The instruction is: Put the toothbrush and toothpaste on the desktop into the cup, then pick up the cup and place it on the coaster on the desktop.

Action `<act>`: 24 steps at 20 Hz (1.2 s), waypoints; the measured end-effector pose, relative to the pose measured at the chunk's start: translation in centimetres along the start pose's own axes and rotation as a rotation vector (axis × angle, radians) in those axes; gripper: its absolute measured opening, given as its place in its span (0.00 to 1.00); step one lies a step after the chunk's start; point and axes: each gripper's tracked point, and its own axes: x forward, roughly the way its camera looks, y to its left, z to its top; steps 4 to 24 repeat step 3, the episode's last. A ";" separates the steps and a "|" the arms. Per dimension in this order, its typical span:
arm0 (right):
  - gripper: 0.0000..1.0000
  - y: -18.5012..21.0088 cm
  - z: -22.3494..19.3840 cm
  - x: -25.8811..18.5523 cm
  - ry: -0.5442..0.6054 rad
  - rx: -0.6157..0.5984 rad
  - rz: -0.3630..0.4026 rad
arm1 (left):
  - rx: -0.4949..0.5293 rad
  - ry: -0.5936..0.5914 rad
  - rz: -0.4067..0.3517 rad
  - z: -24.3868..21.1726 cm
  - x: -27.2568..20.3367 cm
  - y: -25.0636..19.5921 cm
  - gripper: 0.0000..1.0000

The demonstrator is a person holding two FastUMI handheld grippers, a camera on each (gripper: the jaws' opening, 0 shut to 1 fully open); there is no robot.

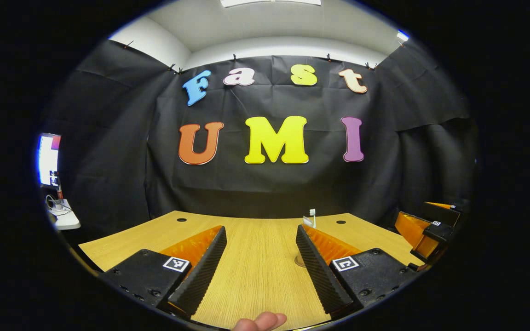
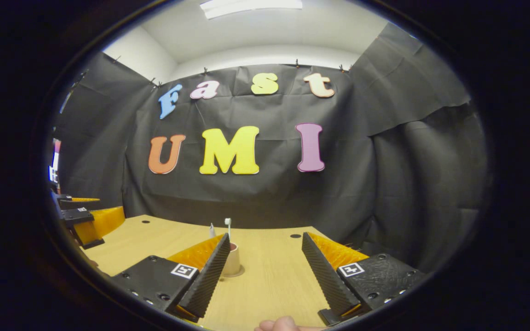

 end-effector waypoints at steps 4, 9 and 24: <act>0.95 0.4 -0.4 -0.1 0.009 -0.002 0.008 | 0.002 0.001 0.000 0.0 -0.1 0.1 0.96; 0.95 0.4 -0.4 -0.1 0.009 -0.002 0.008 | 0.002 0.001 0.000 0.0 -0.1 0.1 0.96; 0.95 0.4 -0.4 -0.1 0.009 -0.002 0.008 | 0.002 0.001 0.000 0.0 -0.1 0.1 0.96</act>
